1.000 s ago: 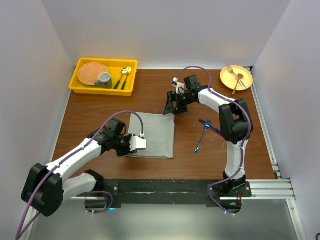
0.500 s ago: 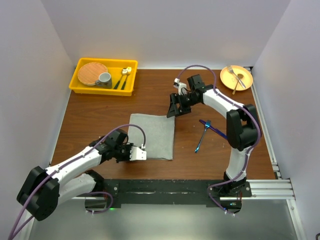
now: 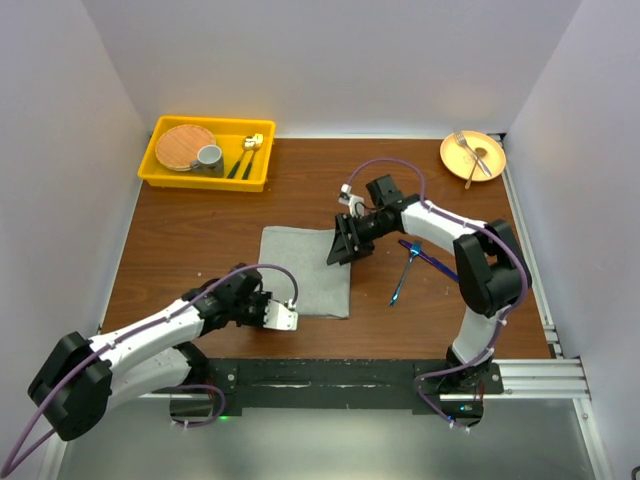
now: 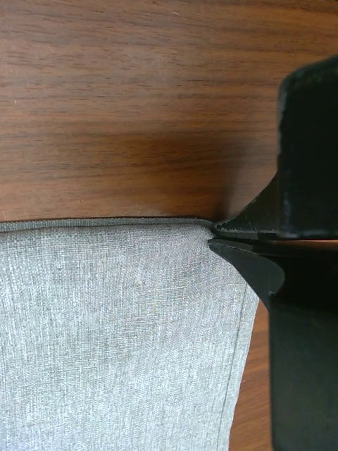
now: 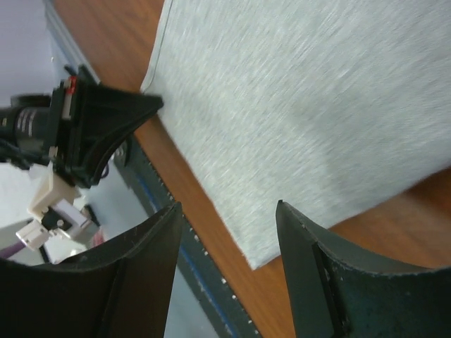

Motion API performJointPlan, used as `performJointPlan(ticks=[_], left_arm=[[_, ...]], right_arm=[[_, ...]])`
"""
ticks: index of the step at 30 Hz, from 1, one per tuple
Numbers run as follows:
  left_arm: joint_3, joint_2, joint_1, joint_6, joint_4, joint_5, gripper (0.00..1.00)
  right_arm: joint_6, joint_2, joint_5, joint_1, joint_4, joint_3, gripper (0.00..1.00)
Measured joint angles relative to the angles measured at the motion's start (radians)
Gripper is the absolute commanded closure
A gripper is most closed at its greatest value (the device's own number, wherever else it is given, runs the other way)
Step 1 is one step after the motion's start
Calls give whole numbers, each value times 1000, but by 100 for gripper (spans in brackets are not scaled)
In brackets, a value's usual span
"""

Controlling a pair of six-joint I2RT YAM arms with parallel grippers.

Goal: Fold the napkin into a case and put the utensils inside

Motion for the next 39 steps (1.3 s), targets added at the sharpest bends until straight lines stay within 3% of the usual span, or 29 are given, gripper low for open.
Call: performJointPlan(ticks=[5, 14, 17, 18, 20, 21, 22, 23, 24, 28, 32, 35, 39], left_arm=[[-3, -1, -8, 21, -1, -6, 100], [30, 108, -8, 22, 85, -15, 100], [49, 154, -9, 12, 132, -21, 82], [56, 162, -8, 7, 138, -23, 66], [72, 174, -6, -8, 142, -29, 55], [85, 170, 2, -21, 133, -24, 34], [96, 161, 19, -45, 106, -4, 24], [111, 146, 39, -70, 70, 14, 17], [129, 128, 63, -86, 42, 37, 2], [282, 36, 132, -260, -18, 152, 0], [413, 32, 132, -511, 52, 282, 0], [401, 69, 137, -746, 151, 387, 0], [288, 137, 181, -1054, 319, 526, 0]], right_arm=[[34, 0, -13, 32, 34, -84, 43], [30, 164, 45, -13, 26, -8, 47], [11, 175, 79, -49, 10, 45, 45], [1, 179, 90, -60, 7, 63, 43], [-23, 186, 102, -82, -10, 115, 27], [-30, 185, 96, -91, -16, 136, 23], [-38, 177, 85, -100, -16, 152, 13], [-38, 163, 71, -104, -12, 158, 9], [-32, 134, 61, -105, -5, 152, 4], [13, -77, 13, -96, 37, 95, 2], [120, -262, -52, -81, 142, 47, 2], [240, -320, -81, -49, 266, -76, 2], [415, -272, -85, 29, 403, -239, 2]])
